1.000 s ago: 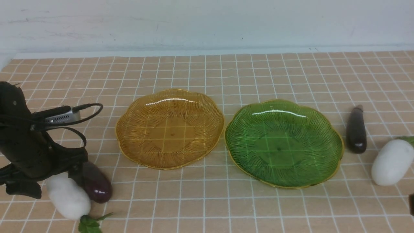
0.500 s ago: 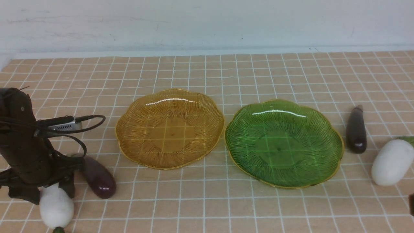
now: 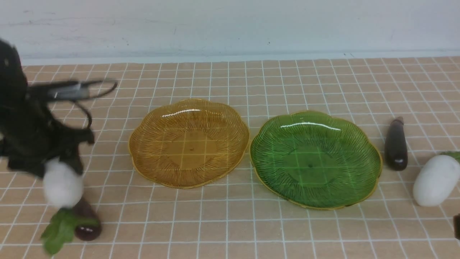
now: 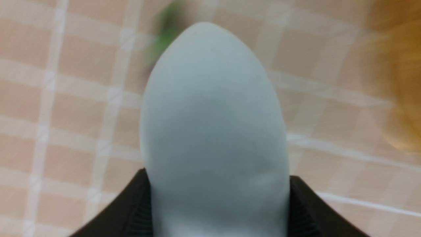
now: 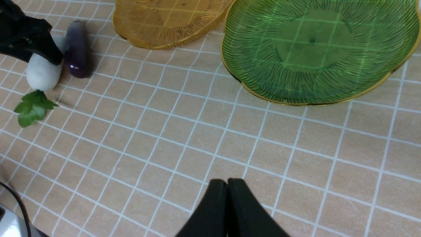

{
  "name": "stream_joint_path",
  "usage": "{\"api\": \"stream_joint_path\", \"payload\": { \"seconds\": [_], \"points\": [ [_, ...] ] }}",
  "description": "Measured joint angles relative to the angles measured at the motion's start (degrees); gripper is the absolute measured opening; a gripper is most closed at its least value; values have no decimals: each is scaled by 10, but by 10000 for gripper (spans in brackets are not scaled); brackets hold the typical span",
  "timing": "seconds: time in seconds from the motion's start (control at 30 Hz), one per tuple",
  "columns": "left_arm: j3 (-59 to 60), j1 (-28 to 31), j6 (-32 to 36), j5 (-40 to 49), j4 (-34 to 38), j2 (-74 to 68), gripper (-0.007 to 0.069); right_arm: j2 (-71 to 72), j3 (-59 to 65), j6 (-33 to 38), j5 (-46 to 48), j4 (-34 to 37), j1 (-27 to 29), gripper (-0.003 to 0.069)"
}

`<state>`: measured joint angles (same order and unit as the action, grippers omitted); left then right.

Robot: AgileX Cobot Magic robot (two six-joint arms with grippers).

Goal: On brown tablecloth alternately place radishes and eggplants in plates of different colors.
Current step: 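Pick up the white radish and place it in the left plate, then place the white radish onto the plate beside the other radish with the right gripper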

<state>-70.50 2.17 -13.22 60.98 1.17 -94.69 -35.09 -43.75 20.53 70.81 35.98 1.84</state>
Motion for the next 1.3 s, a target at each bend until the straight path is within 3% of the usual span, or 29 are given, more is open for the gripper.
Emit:
{"api": "stream_joint_path", "payload": {
  "seconds": [0.13,0.3,0.43,0.57,0.73,0.93,1.0,1.1,1.27,1.3],
  "points": [
    [-51,-41,35,-9,49,11,375,0,0,0,-18,0,0,-15],
    [-100,-133,104,-156,120,-16,375,0,0,0,-38,1,0,-15],
    [-121,-160,110,-215,125,-69,378,0,0,0,-40,-2,0,-15],
    [-148,-162,97,-208,127,-133,448,-1,0,-40,-72,-48,0,-15],
    [-168,-162,95,-160,106,-149,610,-40,-10,-145,-81,-166,0,-15],
    [-196,-162,95,-97,96,-149,645,-129,-66,-209,-79,-263,0,-15],
    [-210,-162,99,-65,96,-149,618,-160,-88,-225,-76,-284,0,-15],
    [-228,-162,114,-14,91,-147,503,-200,-115,-241,-69,-306,0,-15],
    [-235,-162,145,73,64,-121,109,-269,-163,-254,-65,-315,16,-15],
    [-235,-162,150,83,59,-111,62,-289,-175,-255,-64,-314,28,-15]
  ]
}}
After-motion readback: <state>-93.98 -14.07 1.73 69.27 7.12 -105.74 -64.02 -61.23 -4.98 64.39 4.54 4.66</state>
